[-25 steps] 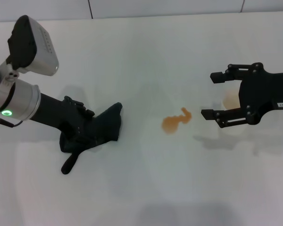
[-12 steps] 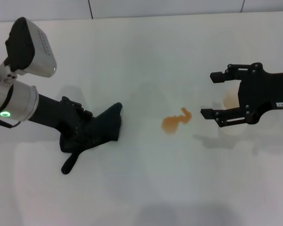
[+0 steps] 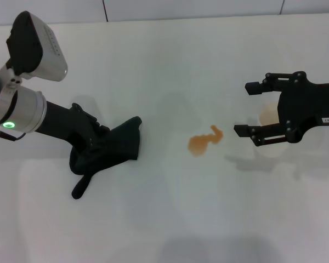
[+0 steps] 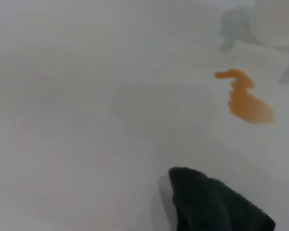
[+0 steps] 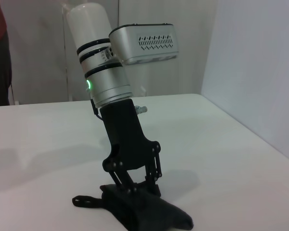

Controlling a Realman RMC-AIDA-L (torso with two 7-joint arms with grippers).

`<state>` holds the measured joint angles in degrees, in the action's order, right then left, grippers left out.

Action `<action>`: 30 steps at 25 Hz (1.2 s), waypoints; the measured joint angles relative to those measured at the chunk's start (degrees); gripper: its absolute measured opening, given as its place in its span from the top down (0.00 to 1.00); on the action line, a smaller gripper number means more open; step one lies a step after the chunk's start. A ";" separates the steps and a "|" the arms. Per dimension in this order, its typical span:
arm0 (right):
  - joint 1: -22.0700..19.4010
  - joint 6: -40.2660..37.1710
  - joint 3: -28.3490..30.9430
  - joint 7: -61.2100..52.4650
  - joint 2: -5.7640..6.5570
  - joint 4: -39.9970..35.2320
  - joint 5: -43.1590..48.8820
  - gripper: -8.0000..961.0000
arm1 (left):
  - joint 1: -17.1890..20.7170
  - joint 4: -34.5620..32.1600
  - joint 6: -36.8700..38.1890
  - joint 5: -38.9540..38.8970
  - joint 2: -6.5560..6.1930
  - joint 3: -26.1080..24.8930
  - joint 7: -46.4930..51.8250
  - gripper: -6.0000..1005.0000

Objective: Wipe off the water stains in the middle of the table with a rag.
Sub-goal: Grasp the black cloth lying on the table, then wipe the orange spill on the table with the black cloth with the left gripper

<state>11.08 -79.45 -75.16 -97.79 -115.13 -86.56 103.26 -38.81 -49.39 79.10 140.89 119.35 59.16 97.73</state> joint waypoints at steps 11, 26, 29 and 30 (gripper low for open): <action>0.00 0.07 0.02 0.13 0.00 -0.16 0.00 0.12 | -0.20 0.45 -0.63 -0.11 0.10 0.14 -0.28 0.80; 0.08 0.18 -0.01 0.15 0.00 -0.24 -0.18 0.12 | -1.14 2.99 -1.93 -2.42 -0.18 2.80 -0.02 0.86; 0.09 0.18 0.02 0.15 0.00 -0.23 -0.22 0.12 | -1.20 2.85 -1.78 -2.75 -0.23 2.66 -0.02 0.88; 0.09 0.18 0.02 0.15 0.00 -0.23 -0.23 0.12 | -1.20 2.78 -1.89 -2.81 -0.19 2.64 -0.15 0.89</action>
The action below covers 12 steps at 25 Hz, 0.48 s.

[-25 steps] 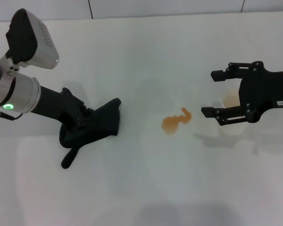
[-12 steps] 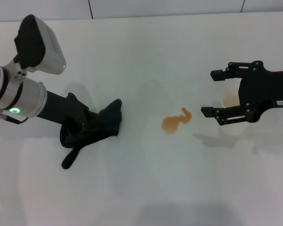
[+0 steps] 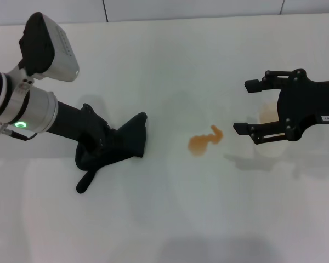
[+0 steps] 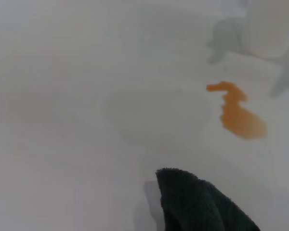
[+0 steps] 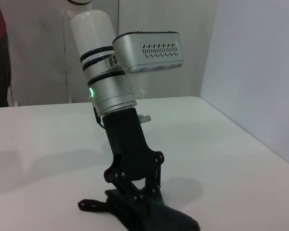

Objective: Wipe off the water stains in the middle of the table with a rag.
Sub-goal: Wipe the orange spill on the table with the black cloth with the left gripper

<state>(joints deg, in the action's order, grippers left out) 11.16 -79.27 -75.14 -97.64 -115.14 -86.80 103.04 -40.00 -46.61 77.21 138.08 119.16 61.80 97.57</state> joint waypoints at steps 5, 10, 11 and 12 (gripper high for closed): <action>0.00 0.00 0.00 0.00 0.00 0.07 -0.07 0.12 | 0.00 0.18 -0.60 -0.14 0.11 0.27 -1.26 0.90; 0.00 -0.01 0.00 0.03 0.00 0.20 -0.45 0.12 | -0.52 0.23 -1.09 -0.94 0.17 0.40 -2.67 0.91; 0.00 0.00 0.00 0.04 0.00 0.22 -0.50 0.12 | -0.68 0.26 -1.51 -1.48 0.19 0.41 -2.91 0.91; 0.00 0.05 0.00 0.04 0.00 0.22 -0.61 0.12 | -0.88 0.38 -2.01 -2.06 0.19 0.41 -3.11 0.91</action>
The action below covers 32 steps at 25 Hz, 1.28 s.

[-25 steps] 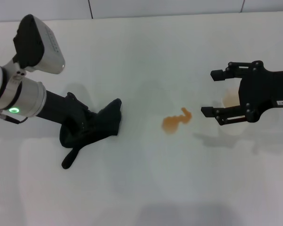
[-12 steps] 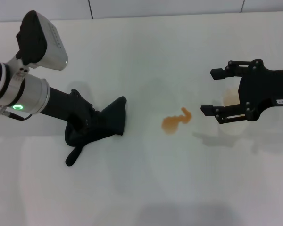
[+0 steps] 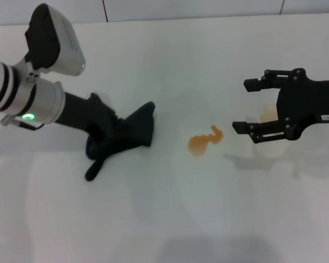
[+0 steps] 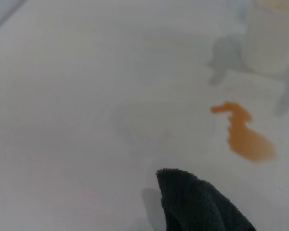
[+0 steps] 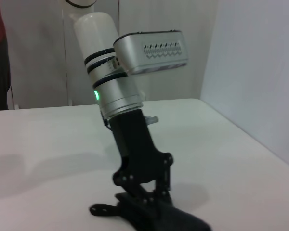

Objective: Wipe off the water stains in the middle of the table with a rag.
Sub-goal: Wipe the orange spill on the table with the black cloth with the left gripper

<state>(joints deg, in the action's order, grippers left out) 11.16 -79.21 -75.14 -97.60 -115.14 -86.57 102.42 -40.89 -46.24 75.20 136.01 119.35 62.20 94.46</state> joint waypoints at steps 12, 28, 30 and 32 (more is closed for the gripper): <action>0.10 0.67 0.67 0.21 0.00 0.01 -0.74 0.12 | -8.45 12.26 -11.82 -6.62 0.15 0.47 -4.21 0.91; 0.29 1.18 0.42 0.52 0.00 0.00 -0.74 0.12 | -11.72 18.00 -22.02 -24.40 0.34 19.53 -6.91 0.91; 0.27 1.15 0.40 0.54 0.00 0.01 -0.74 0.12 | -11.59 18.25 -23.31 -27.14 0.43 23.70 -6.99 0.91; 0.26 1.10 0.36 0.57 0.00 0.05 -0.73 0.12 | -11.56 18.29 -23.87 -28.07 0.47 25.29 -6.99 0.91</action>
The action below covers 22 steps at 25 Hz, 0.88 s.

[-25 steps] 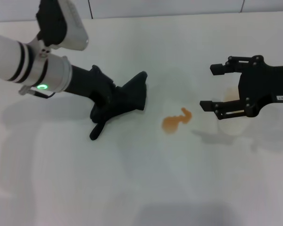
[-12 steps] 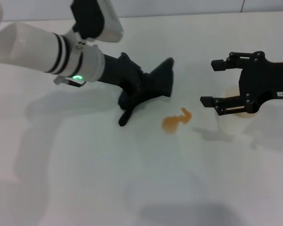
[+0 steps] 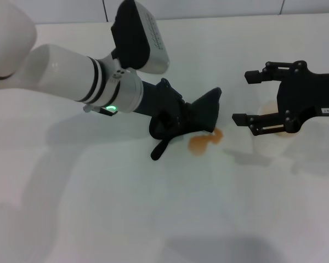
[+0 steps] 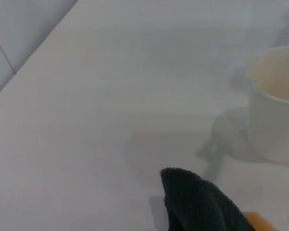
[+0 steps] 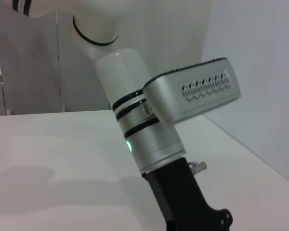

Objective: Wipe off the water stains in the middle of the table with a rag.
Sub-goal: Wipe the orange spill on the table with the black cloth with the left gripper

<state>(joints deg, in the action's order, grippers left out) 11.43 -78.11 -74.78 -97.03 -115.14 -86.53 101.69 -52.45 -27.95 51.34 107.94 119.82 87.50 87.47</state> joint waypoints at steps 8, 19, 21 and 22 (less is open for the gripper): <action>0.00 0.08 -0.08 0.08 0.00 0.05 0.02 0.12 | 0.00 0.09 -1.88 -2.68 0.26 5.38 -0.20 0.91; -0.01 0.16 0.21 0.25 0.00 0.05 0.11 0.12 | -0.21 -0.18 -1.70 -7.09 0.33 13.35 0.20 0.91; 0.00 0.16 0.22 0.25 0.00 0.05 0.11 0.12 | -0.08 -0.36 -1.40 -7.10 0.33 13.42 0.27 0.91; -0.01 0.16 0.23 0.26 0.00 0.05 0.11 0.12 | -0.06 -0.38 -1.31 -7.11 0.33 13.42 0.29 0.91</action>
<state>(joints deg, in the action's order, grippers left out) 11.42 -77.96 -74.55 -96.78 -115.13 -86.48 101.80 -52.51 -28.33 50.03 100.83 120.15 100.92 87.76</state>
